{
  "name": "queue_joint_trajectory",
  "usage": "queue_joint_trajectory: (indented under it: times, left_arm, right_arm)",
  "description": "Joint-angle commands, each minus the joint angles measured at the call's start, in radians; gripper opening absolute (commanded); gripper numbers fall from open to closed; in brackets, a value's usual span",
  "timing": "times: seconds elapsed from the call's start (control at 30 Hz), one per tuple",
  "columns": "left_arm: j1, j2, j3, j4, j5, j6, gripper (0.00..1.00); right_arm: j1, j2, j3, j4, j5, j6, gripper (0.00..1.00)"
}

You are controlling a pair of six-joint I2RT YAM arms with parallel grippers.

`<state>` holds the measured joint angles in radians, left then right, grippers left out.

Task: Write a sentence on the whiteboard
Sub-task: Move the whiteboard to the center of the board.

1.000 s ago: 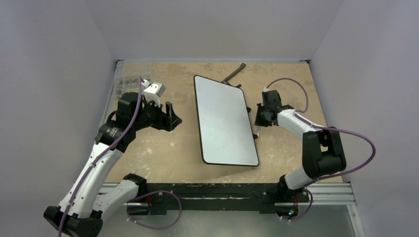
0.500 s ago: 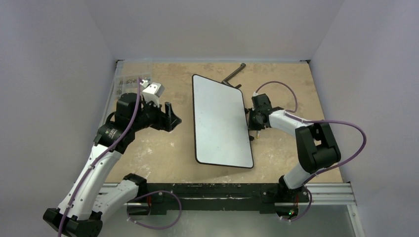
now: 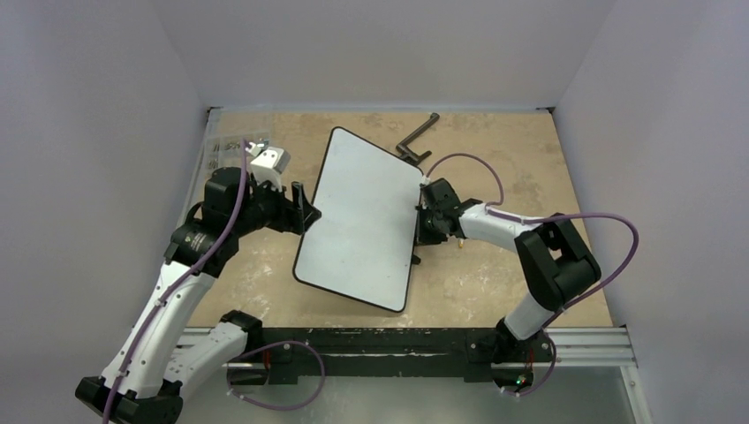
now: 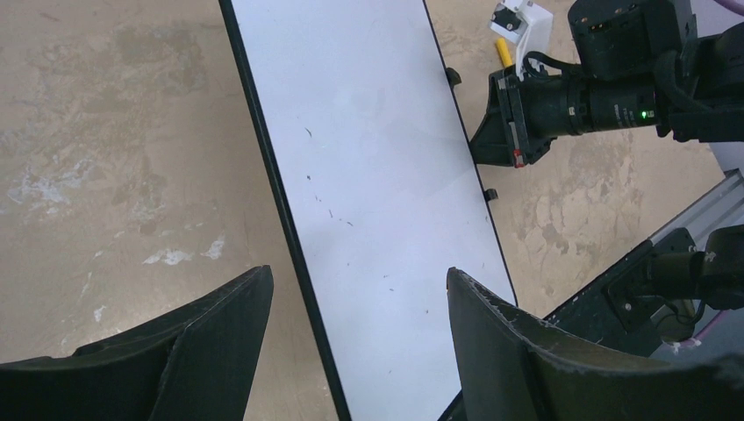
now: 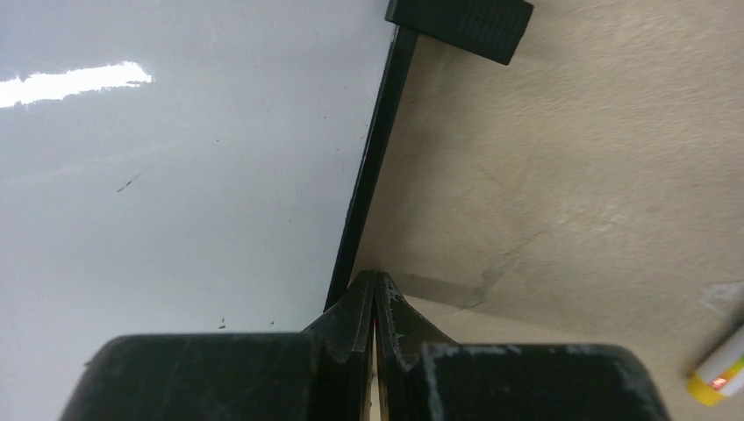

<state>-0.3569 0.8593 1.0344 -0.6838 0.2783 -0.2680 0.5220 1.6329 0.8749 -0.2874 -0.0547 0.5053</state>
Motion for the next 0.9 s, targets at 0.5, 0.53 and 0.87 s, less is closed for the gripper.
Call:
queue_joint_trajectory:
  times: [0.5, 0.53, 0.87]
  left_arm:
    - [-0.006, -0.053, 0.055, -0.016, -0.143, 0.023, 0.81]
    - [-0.007, -0.053, 0.054, -0.015, -0.144, 0.023, 0.81]
    - [-0.006, -0.058, 0.053, -0.016, -0.143, 0.023, 0.82]
  right_arm:
    - [0.189, 0.156, 0.154, 0.194, -0.198, 0.182, 0.0]
    - [0.19, 0.167, 0.165, 0.187, -0.198, 0.18, 0.0]
    - [0.19, 0.028, 0.205, -0.075, 0.055, 0.068, 0.23]
